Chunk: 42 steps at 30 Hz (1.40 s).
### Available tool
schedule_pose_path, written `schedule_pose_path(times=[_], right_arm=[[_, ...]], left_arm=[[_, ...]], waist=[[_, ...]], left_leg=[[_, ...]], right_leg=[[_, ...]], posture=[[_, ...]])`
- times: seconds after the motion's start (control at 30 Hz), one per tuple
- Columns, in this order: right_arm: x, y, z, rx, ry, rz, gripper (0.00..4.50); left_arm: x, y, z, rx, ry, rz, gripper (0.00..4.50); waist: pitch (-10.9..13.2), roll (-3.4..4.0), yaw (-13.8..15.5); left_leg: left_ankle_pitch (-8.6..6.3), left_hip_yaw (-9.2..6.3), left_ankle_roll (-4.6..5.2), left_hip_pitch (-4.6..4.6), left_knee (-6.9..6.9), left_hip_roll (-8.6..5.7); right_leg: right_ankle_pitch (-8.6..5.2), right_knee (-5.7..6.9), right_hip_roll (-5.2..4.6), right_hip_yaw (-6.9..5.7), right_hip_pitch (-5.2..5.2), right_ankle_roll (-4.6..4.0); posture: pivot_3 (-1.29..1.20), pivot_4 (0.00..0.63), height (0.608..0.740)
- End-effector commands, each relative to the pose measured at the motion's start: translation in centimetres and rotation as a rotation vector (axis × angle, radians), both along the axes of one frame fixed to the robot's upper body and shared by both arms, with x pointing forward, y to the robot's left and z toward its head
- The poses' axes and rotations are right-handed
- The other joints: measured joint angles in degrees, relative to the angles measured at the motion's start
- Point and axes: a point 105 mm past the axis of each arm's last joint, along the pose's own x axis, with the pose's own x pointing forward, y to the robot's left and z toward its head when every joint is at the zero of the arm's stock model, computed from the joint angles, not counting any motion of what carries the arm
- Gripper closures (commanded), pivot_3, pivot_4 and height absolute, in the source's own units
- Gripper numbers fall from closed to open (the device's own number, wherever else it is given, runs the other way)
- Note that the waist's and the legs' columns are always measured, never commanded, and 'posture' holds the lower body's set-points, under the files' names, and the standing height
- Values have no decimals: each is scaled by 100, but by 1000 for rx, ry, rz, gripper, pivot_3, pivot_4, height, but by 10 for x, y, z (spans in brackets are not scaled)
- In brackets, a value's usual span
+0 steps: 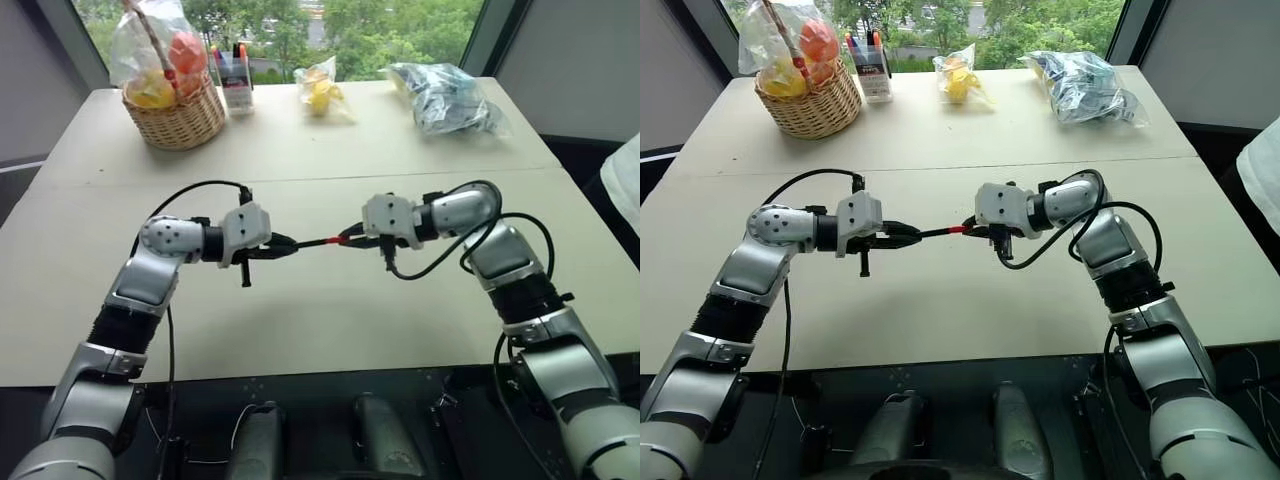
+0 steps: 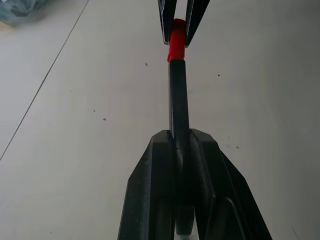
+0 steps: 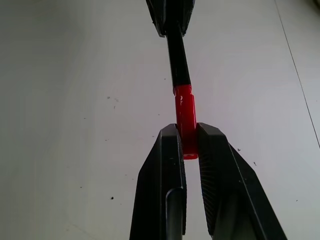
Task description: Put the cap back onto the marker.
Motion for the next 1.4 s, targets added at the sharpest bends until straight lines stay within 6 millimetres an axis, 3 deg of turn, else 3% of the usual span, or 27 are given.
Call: schedule_pose_path(times=[0.03,0.47,0.73,1.0,1.4], right_arm=[[-23,36,24,65,-84,173,4445],[-31,46,27,82,-91,191,4445],[-33,50,21,56,-110,203,4445],[-33,49,8,-27,-131,223,4445],[-37,55,10,-1,-110,239,4445]], left_arm=[[0,-11,2,6,-36,-30,4500],[-1,-16,6,-26,-42,-31,4500],[-4,-29,20,-77,-44,-62,4500],[-5,-28,20,-10,-58,-88,4500],[-5,-33,24,-8,-107,-96,4500]], waist=[[0,0,0],[0,0,0],[0,0,-1],[0,0,-2],[0,0,-1]], left_leg=[[0,0,0,0,0,0],[0,0,0,0,0,0],[0,0,0,0,0,0],[0,0,0,0,0,0],[0,0,0,0,0,0]], right_leg=[[0,0,0,0,0,0],[0,0,0,0,0,0],[0,0,0,0,0,0],[0,0,1,0,0,0],[0,0,1,0,0,0]], posture=[[0,150,740],[0,150,740],[0,150,740],[0,150,740],[0,150,740]])
